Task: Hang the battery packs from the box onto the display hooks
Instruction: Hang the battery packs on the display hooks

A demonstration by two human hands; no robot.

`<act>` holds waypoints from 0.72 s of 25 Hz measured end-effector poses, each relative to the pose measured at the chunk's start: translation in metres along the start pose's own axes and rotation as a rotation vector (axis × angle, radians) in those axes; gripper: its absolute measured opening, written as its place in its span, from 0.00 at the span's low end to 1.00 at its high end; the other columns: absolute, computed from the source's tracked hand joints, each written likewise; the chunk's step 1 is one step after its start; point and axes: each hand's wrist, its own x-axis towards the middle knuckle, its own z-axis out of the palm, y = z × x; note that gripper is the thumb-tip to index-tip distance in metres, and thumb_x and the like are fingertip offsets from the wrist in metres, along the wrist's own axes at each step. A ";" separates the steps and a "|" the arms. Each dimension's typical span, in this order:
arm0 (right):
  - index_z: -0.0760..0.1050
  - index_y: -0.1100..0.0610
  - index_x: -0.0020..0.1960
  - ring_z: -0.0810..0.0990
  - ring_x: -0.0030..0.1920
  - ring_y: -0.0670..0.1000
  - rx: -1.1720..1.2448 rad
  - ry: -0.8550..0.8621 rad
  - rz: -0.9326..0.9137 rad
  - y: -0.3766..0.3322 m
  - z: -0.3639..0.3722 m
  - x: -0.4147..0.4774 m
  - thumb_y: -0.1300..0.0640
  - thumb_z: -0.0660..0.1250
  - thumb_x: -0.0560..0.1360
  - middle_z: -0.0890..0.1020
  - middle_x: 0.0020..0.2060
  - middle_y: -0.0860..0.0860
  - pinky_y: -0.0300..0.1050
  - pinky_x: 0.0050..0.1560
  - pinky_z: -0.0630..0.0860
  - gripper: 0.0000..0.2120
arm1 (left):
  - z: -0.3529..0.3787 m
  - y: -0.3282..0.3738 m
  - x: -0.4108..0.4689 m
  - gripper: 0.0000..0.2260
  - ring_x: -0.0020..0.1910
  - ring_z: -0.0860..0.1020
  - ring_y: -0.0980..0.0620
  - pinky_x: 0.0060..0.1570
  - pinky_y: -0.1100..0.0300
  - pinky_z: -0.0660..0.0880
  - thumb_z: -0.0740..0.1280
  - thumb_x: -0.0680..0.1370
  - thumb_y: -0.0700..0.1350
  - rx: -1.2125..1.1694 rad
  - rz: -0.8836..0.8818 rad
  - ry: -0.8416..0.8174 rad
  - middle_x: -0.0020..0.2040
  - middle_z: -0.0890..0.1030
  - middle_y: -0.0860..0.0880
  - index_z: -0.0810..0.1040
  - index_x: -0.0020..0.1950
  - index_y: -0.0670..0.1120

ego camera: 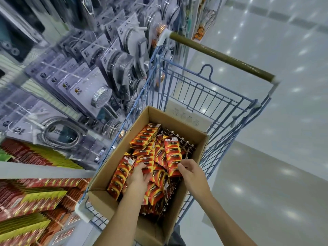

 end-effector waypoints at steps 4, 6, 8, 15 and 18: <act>0.70 0.56 0.70 0.77 0.47 0.45 -0.179 -0.025 0.050 -0.015 0.013 0.049 0.49 0.65 0.82 0.76 0.57 0.48 0.38 0.43 0.73 0.19 | -0.039 -0.005 -0.045 0.18 0.60 0.79 0.36 0.68 0.43 0.76 0.71 0.74 0.28 0.130 -0.051 -0.199 0.61 0.79 0.34 0.75 0.62 0.36; 0.70 0.58 0.67 0.77 0.48 0.50 -0.226 -0.031 0.088 -0.018 0.020 0.076 0.52 0.67 0.81 0.77 0.53 0.50 0.43 0.46 0.74 0.18 | -0.056 -0.006 -0.060 0.19 0.61 0.79 0.35 0.64 0.43 0.77 0.71 0.72 0.26 0.213 -0.041 -0.255 0.62 0.79 0.34 0.76 0.60 0.38; 0.69 0.58 0.62 0.79 0.52 0.54 -0.270 -0.033 0.124 -0.014 0.029 0.102 0.54 0.68 0.80 0.79 0.56 0.55 0.49 0.52 0.77 0.15 | -0.072 -0.007 -0.064 0.23 0.61 0.80 0.35 0.57 0.44 0.80 0.72 0.70 0.25 0.263 -0.017 -0.291 0.61 0.81 0.36 0.76 0.61 0.42; 0.65 0.62 0.72 0.77 0.66 0.60 -0.364 0.033 0.212 0.014 0.059 0.123 0.44 0.75 0.75 0.77 0.66 0.59 0.53 0.65 0.74 0.36 | -0.108 0.007 -0.082 0.28 0.49 0.87 0.44 0.46 0.48 0.84 0.74 0.69 0.26 0.354 0.238 -0.330 0.51 0.88 0.44 0.78 0.63 0.50; 0.69 0.60 0.68 0.79 0.62 0.59 -0.428 0.174 0.113 0.018 0.063 0.107 0.42 0.76 0.73 0.79 0.62 0.57 0.54 0.62 0.77 0.34 | -0.118 0.010 -0.092 0.29 0.51 0.87 0.44 0.42 0.51 0.83 0.76 0.67 0.33 0.287 0.303 -0.333 0.54 0.87 0.43 0.78 0.65 0.50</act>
